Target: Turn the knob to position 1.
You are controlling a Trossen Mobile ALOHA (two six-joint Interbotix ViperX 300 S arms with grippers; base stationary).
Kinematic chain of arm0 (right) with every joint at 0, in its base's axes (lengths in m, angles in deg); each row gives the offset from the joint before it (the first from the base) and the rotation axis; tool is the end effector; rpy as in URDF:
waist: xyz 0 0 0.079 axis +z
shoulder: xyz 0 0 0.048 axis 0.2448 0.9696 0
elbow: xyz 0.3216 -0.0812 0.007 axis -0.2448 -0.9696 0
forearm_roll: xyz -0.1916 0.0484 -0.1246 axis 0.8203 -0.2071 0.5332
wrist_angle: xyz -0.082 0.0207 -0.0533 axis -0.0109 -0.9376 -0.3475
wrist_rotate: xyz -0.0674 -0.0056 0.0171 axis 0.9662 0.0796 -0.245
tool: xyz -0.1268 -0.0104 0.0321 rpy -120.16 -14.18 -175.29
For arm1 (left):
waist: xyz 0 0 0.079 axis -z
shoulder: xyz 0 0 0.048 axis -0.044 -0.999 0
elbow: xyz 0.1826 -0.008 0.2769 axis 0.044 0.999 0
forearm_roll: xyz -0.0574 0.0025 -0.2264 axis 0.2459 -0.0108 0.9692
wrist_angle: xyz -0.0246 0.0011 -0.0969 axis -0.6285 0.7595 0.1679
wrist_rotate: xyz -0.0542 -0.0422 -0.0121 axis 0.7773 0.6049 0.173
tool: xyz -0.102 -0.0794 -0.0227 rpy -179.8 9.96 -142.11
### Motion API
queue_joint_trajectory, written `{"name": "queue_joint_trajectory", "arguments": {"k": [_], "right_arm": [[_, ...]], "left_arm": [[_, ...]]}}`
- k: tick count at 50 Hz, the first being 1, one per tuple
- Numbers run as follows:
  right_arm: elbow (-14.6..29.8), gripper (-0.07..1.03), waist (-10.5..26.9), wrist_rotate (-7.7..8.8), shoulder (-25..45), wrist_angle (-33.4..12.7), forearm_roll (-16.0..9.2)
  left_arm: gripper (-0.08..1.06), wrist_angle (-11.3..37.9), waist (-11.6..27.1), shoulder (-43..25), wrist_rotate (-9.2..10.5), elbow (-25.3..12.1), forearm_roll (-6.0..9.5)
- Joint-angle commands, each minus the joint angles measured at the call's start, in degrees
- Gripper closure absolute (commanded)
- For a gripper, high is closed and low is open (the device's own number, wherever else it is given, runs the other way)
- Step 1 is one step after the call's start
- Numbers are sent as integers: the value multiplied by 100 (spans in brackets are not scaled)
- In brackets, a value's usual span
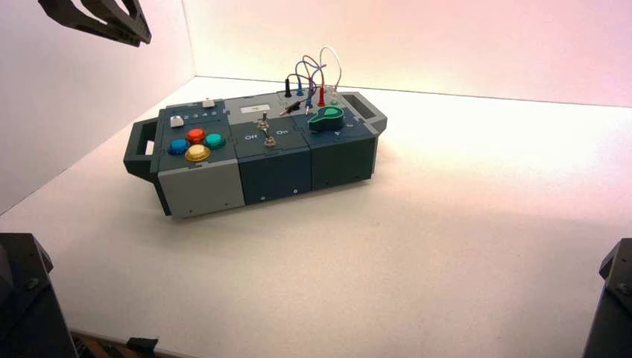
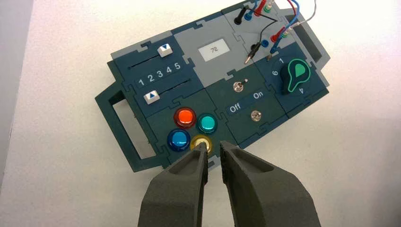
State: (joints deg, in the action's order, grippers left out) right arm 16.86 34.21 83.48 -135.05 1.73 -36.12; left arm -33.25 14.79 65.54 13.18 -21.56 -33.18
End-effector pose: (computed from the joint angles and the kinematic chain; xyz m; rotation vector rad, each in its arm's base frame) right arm 0.2125 0.1103 0.2442 0.0123 0.7815 0.4429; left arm 0.2452 -0.0976 0.1503 -0.0848 0.9559 -0.2824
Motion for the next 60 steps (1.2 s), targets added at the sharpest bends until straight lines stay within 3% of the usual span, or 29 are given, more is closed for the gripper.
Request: {"name": "queue_joint_trajectory", "arguments": {"k": [1,37,47,51,60], "right_arm": [[105,62,-9,0,9,26,-9],[439,67,62,88,483,-158,-26],[606,76,132,97,747,-167,-35],[686,84,220,97,879,-158,-53],[896,92,519,62,1248,-132,-123]], "left_arm": [[81,-26,26,0,18,-88,9],[85,-26,-237,-18,70,-97,-18],[85,-26,-255,-62,70,-141,-26],[85,-18,-272,-62,70,-211,-26],[85,-26,-492,-62,70,-343,-26]]}}
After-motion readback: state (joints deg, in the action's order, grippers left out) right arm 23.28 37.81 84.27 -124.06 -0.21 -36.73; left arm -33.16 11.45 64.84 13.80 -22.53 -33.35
